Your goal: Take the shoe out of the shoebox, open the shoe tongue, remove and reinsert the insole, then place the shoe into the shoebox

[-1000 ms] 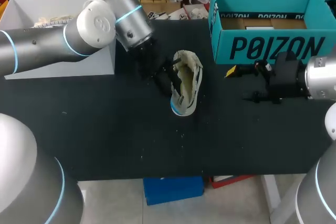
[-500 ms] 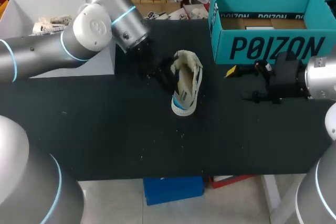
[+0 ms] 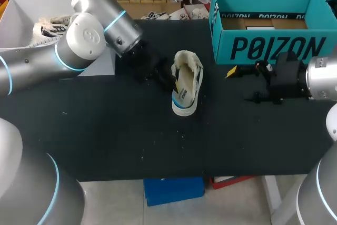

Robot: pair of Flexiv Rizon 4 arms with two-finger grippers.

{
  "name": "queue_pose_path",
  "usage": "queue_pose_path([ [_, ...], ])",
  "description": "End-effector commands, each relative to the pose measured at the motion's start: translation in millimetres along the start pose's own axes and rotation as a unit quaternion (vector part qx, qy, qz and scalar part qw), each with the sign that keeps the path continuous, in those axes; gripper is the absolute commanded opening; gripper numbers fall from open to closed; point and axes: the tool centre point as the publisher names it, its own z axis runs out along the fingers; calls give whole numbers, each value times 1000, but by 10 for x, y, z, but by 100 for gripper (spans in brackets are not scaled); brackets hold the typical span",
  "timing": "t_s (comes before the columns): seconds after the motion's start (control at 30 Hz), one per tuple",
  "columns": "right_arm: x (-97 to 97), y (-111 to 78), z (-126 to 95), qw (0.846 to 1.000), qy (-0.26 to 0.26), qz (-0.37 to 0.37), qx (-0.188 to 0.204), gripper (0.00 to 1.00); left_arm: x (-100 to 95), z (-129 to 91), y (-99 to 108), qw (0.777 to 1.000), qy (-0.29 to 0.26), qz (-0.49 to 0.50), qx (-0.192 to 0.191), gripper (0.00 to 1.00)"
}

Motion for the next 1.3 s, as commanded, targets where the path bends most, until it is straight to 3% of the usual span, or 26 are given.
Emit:
queue_pose_path([
  [0.03,7,7,8,1000,-1,0,0,100,-11,3,122,1000,2,-1,0,0],
  [0.4,7,7,8,1000,-1,0,0,100,-20,29,245,1000,4,-11,-4,0],
  [0.83,7,7,8,1000,-1,0,0,100,-161,62,-111,1000,20,-8,-3,0],
  [1.3,7,7,8,1000,-1,0,0,100,-191,97,-285,998,-35,-33,-30,0],
])
